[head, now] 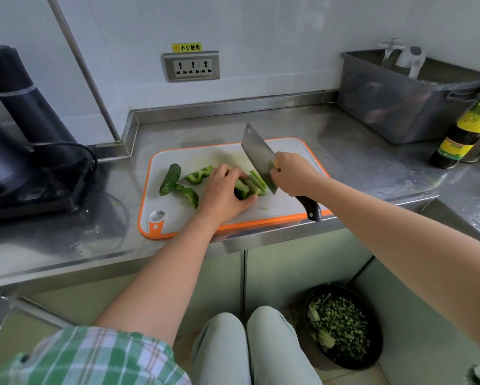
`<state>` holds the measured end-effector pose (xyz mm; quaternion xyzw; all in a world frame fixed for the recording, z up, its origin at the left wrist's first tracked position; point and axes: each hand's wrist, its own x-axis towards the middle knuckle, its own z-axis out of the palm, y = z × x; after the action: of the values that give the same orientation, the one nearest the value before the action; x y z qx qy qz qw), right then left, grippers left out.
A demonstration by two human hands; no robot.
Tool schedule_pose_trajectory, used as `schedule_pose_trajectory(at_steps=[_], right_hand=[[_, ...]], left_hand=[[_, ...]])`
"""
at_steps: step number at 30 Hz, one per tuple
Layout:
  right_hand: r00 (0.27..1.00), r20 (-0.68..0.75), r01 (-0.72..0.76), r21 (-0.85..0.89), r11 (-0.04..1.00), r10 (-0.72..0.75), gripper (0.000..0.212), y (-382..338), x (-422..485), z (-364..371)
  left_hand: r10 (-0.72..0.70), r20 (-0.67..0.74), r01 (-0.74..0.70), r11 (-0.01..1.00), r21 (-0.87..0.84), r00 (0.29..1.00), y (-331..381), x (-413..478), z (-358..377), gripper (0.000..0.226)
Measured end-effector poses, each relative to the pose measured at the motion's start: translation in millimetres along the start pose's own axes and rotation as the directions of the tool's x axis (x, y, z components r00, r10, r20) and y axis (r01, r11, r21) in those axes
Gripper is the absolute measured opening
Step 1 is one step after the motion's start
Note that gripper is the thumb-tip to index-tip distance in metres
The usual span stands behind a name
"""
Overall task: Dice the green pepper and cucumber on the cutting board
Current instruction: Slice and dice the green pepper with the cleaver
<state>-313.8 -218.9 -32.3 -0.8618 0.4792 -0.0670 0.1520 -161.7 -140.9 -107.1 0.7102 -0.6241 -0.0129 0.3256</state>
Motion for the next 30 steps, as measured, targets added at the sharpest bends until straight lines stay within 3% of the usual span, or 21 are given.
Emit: schedule_pose_trajectory(at_steps=[9, 14, 18, 30], right_hand=[[0.984, 0.176, 0.05, -0.16, 0.986, -0.021, 0.016, -12.9, -14.9, -18.2], [0.99, 0.138, 0.035, -0.134, 0.99, -0.016, 0.006, -10.9, -15.7, -13.9], [0.991, 0.131, 0.031, -0.118, 0.993, -0.016, 0.013, -8.8, -17.2, -13.1], [0.989, 0.15, 0.035, -0.134, 0.99, -0.015, 0.007, -10.1, -20.0, -14.1]], left_hand=[[-0.002, 0.002, 0.002, 1.0, -0.003, 1.0, 0.5, 0.2, 0.3, 0.043], [-0.003, -0.003, 0.003, 1.0, 0.0, 1.0, 0.8, -0.2, 0.4, 0.043], [-0.004, 0.003, 0.004, 1.0, -0.004, 1.0, 0.4, -0.4, 0.5, 0.043], [-0.003, 0.013, 0.003, 1.0, 0.001, 1.0, 0.0, -0.2, -0.5, 0.043]])
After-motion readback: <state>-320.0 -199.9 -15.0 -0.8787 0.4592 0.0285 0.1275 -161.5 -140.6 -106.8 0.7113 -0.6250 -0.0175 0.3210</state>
